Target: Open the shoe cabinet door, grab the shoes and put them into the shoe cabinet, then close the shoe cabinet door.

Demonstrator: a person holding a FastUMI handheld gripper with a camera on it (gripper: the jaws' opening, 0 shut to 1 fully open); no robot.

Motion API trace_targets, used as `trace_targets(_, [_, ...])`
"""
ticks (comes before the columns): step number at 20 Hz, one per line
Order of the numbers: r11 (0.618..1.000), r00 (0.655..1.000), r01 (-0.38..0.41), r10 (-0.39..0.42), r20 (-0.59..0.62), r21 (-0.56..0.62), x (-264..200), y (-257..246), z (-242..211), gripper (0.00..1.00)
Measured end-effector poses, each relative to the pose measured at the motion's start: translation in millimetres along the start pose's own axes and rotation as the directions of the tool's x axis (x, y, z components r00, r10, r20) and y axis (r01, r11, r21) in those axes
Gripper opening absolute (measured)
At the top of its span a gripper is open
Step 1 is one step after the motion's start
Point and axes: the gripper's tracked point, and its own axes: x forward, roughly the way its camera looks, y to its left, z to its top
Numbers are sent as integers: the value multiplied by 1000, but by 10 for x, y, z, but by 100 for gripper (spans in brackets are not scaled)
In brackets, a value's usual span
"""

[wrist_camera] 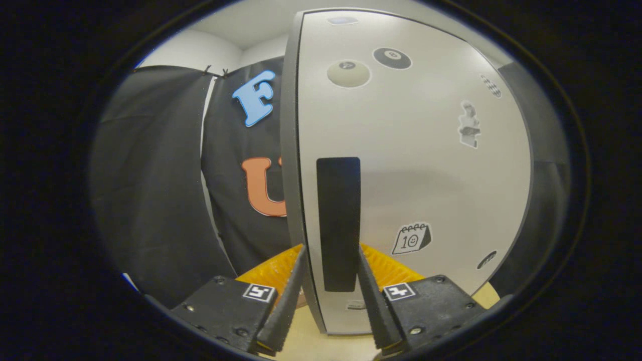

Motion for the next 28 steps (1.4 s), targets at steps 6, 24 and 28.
trace_targets(6, [1000,999,-13,13,-31,3,3,-56,1,40])
trace_targets(24, [988,987,-153,151,-52,-36,-1335,-416,-114,24])
trace_targets(28, [993,993,-114,113,-38,-10,-1668,-662,-145,23])
